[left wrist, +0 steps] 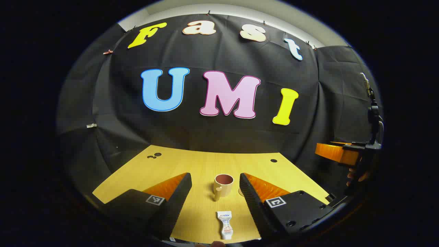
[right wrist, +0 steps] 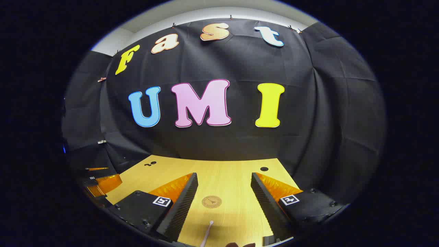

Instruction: Put the toothbrush and toothpaste on the desktop into the cup, then pick up the cup and place it on the coaster on the desktop.

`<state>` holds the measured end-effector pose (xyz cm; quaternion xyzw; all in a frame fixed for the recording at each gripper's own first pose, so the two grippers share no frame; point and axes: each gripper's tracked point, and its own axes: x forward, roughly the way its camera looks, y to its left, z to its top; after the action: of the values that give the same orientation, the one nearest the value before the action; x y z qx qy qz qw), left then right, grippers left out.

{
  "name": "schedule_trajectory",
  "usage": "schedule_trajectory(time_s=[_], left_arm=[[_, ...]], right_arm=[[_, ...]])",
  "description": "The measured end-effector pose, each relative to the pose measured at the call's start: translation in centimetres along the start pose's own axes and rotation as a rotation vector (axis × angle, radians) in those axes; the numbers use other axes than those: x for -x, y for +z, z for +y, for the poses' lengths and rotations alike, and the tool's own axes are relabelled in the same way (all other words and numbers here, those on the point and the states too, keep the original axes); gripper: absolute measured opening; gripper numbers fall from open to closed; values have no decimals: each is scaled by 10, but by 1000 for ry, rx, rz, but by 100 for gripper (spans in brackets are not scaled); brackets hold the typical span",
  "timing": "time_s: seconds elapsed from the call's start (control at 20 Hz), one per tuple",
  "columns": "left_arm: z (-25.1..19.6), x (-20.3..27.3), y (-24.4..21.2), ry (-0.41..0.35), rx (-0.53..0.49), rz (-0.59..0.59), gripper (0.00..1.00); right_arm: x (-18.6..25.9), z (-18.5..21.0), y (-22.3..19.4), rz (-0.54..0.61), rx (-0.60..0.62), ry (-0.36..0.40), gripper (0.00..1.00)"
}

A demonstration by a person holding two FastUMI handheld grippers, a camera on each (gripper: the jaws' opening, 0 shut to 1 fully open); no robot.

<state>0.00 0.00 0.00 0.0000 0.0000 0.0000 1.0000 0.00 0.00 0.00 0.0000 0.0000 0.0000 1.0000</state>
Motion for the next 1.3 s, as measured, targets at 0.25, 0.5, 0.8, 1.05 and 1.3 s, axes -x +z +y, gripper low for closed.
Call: schedule_trajectory(time_s=[0.25,0.5,0.8,1.05,1.3], left_arm=[[-3,-2,-4,-1,-2,19,91],[-9,-3,-8,-18,-4,38,91],[-21,-10,-38,-41,-8,129,91],[-31,-24,-112,-44,-4,362,92],[-34,-34,-182,-21,4,568,92]], right_arm=[[3,-2,0,0,-4,0,98],[3,-4,-1,5,-9,-5,98],[2,-7,-5,17,-11,-10,98],[3,-17,-16,52,-9,-21,98],[5,-37,-30,105,-13,-42,98]])
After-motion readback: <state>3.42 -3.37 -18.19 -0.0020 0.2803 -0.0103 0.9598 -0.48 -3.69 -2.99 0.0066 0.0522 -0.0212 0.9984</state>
